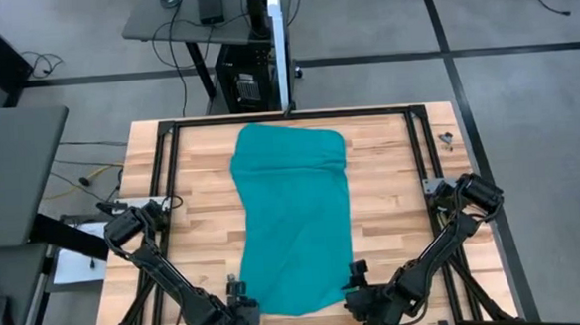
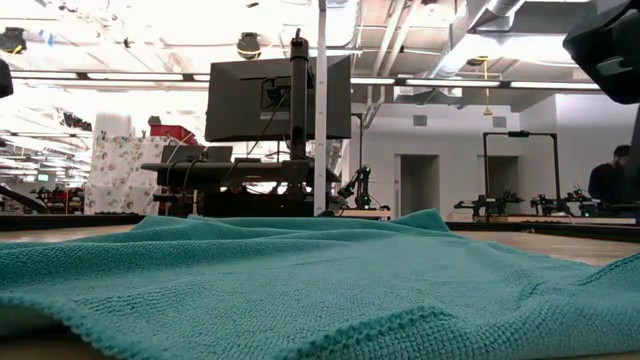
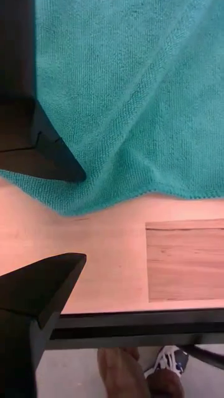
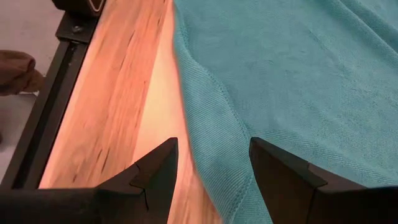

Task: Roll towel
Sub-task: Prepare the towel

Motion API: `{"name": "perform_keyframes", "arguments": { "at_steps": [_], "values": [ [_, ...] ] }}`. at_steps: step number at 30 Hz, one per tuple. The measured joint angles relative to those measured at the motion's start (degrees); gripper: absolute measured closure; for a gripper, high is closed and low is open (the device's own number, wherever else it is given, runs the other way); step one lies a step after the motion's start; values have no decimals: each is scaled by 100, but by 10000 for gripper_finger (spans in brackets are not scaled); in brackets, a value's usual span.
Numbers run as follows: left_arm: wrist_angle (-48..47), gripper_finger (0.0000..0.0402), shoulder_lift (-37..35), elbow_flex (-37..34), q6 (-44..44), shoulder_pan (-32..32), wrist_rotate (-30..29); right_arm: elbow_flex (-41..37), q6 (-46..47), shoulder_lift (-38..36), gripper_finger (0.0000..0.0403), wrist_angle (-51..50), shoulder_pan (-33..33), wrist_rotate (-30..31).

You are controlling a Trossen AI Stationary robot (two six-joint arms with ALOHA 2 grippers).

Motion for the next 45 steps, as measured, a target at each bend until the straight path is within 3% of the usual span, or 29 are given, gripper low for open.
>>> {"name": "perform_keyframes", "arguments": {
  "at_steps": [5,13,18,23,29,39,45],
  "values": [
    [-509,217,0,-4,-180,23,-159,0,-3,0,211,-4,2,-1],
    [-504,218,207,15,-393,52,-293,0,-60,0,211,-64,-13,-1],
    [-412,244,313,9,-574,52,-281,0,-81,-4,211,-225,-77,-5],
    [-385,263,330,46,-531,55,-264,0,-25,109,211,-243,-241,-710],
    [-375,264,339,42,-661,57,-255,7,767,329,211,-216,-474,-1030],
    [-387,264,341,35,-714,33,-260,0,1460,-283,211,-537,-557,-1047],
    [-396,264,341,33,-679,33,-251,-194,1680,-182,211,-402,-558,-1107]
  ]
}}
